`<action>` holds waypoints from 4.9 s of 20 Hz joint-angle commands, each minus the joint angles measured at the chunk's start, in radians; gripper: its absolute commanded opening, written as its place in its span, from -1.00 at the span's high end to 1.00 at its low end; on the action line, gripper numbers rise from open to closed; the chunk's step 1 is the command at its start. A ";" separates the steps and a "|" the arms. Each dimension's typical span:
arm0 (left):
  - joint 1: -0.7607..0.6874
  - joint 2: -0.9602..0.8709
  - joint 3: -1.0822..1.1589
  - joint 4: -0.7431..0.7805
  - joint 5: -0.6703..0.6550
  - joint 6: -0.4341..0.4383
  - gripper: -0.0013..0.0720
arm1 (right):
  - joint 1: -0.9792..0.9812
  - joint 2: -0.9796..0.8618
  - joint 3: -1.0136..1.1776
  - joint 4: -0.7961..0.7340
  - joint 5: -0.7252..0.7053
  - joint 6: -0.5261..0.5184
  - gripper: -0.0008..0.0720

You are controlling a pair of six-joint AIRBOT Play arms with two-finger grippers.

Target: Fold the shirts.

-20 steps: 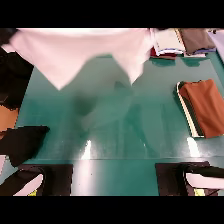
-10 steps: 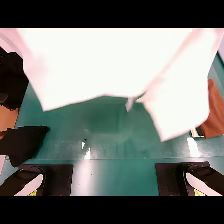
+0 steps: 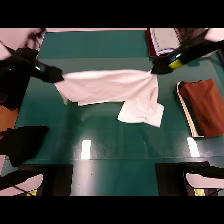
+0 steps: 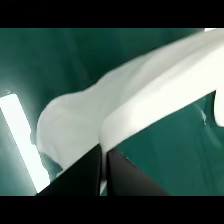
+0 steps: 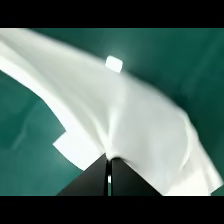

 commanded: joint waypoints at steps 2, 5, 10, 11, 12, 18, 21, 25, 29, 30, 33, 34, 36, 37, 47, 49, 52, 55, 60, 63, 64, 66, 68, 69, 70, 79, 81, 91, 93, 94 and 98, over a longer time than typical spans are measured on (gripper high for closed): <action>0.000 -0.124 -0.117 0.003 0.145 0.011 0.90 | -0.010 -0.138 -0.095 0.010 -0.163 -0.010 0.50; 0.000 -0.120 -0.095 0.038 0.153 0.011 0.89 | -0.051 -0.135 -0.064 0.011 -0.177 -0.010 -0.39; 0.000 -0.091 -0.047 0.155 0.050 0.012 0.89 | -0.173 0.077 -0.237 0.009 -0.153 -0.019 -0.38; 0.000 -0.077 -0.047 0.155 0.051 0.012 0.89 | -0.193 0.133 -0.298 0.009 -0.155 -0.019 -0.38; 0.000 -0.064 -0.047 0.153 0.047 0.012 0.89 | -0.209 0.184 -0.356 0.008 -0.158 -0.019 -0.38; 0.000 -0.040 -0.047 0.153 0.044 0.011 0.89 | -0.371 0.318 -0.673 0.013 -0.191 -0.019 -0.38; 0.000 -0.040 -0.047 0.151 0.043 0.011 0.89 | -0.393 0.242 -0.771 0.111 -0.258 -0.060 -0.38; 0.000 -0.040 -0.047 0.150 0.043 0.011 0.89 | -0.339 0.110 -0.780 0.247 -0.414 -0.105 -0.22; 0.000 -0.040 -0.047 0.150 0.041 0.011 0.89 | -0.267 -0.003 -0.700 0.236 -0.478 -0.104 -0.20; 0.000 -0.040 -0.047 0.150 0.041 0.011 0.89 | -0.265 -0.029 -0.681 0.236 -0.475 -0.104 -0.20; 0.000 -0.040 -0.047 0.150 0.042 0.011 0.89 | -0.265 -0.071 -0.642 0.236 -0.476 -0.105 -0.02; 0.000 -0.040 -0.047 0.150 0.042 0.011 0.89 | -0.265 -0.073 -0.630 0.236 -0.478 -0.105 0.01; 0.000 -0.040 -0.047 0.150 0.042 0.011 0.89 | -0.259 -0.072 -0.605 0.240 -0.473 -0.148 0.88; 0.000 -0.040 -0.047 0.149 0.043 0.011 0.89 | -0.251 -0.066 -0.594 0.238 -0.468 -0.158 0.94; 0.000 0.349 0.237 0.280 0.041 -0.027 0.90 | -0.378 0.417 -0.166 0.185 -0.295 -0.202 0.94; 0.000 0.436 0.293 0.281 0.034 -0.049 0.90 | -0.438 0.492 -0.072 0.185 -0.241 -0.201 0.94; 0.000 0.520 0.323 0.280 0.002 -0.051 0.90 | -0.532 0.565 0.023 0.185 -0.182 -0.182 0.94; 0.000 0.546 0.324 0.273 -0.042 -0.076 0.90 | -0.594 0.586 0.091 0.187 -0.135 -0.171 0.94; 0.000 0.498 0.306 0.151 -0.065 -0.069 0.90 | -0.592 0.473 0.294 0.194 -0.069 -0.118 0.94; 0.000 0.402 0.207 0.130 -0.138 -0.041 0.90 | -0.499 0.341 0.354 0.185 -0.026 -0.092 0.94; 0.000 0.362 0.151 0.130 -0.141 -0.040 0.90 | -0.451 0.295 0.337 0.182 -0.025 -0.086 0.94; 0.000 0.259 0.023 0.130 -0.104 -0.017 0.90 | -0.378 0.193 0.261 0.182 -0.034 -0.084 0.94; 0.000 0.150 -0.076 0.151 -0.010 0.011 0.90 | -0.348 0.079 0.177 0.182 -0.076 -0.057 0.94; 0.000 0.092 -0.100 0.163 0.048 0.011 0.90 | -0.342 0.028 0.137 0.182 -0.114 -0.055 0.94; 0.000 0.030 -0.105 0.177 0.102 0.011 0.90 | -0.341 -0.020 0.101 0.184 -0.158 -0.054 0.94; 0.000 -0.097 -0.034 0.244 0.343 -0.026 -0.30 | -0.365 -0.187 0.155 0.195 -0.228 -0.051 -0.17; 0.003 -0.097 0.030 0.312 0.266 -0.033 -0.30 | -0.375 -0.165 0.158 0.190 -0.164 -0.052 -0.15; 0.124 -0.093 -0.244 -0.090 0.133 -0.068 -0.30 | -0.362 0.132 -0.253 0.194 -0.244 -0.120 -0.15; 0.088 -0.093 -0.340 -0.150 0.209 -0.068 -0.30 | -0.362 0.158 -0.306 0.195 -0.263 -0.119 -0.15; 0.067 -0.094 -0.382 -0.171 0.250 -0.068 -0.30 | -0.362 0.169 -0.328 0.195 -0.269 -0.119 -0.15; -0.011 -0.100 -0.457 -0.176 0.394 -0.069 -0.30 | -0.362 0.179 -0.352 0.196 -0.261 -0.119 -0.15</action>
